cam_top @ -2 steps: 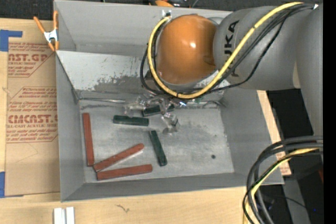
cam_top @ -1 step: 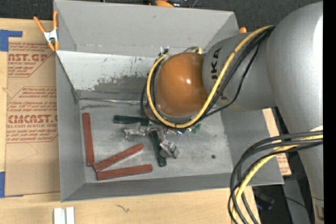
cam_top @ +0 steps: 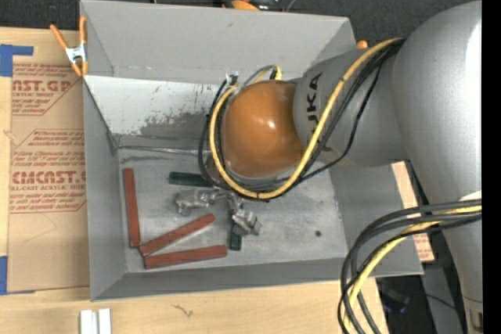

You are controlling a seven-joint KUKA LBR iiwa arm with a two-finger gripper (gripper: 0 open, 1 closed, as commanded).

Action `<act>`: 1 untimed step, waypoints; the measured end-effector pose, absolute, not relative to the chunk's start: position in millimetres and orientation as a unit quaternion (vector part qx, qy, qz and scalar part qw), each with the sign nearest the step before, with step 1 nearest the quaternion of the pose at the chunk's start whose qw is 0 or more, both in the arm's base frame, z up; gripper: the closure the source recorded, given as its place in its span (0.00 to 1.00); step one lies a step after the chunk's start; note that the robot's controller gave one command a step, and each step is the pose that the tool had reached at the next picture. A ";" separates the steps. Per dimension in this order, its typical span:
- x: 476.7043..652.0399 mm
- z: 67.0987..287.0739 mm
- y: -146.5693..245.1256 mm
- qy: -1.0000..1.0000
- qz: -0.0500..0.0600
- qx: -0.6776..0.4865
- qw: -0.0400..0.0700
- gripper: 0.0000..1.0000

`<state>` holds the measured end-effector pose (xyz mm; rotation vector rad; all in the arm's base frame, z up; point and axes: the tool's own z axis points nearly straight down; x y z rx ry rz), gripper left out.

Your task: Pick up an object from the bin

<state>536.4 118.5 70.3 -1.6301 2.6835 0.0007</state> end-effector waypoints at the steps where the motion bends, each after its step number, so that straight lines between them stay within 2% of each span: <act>1: 565.2 71.3 164.6 0.831 0.000 -0.556 0.001 0.00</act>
Offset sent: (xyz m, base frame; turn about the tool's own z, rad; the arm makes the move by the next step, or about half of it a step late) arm 0.0277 0.0438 -0.0003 -0.0870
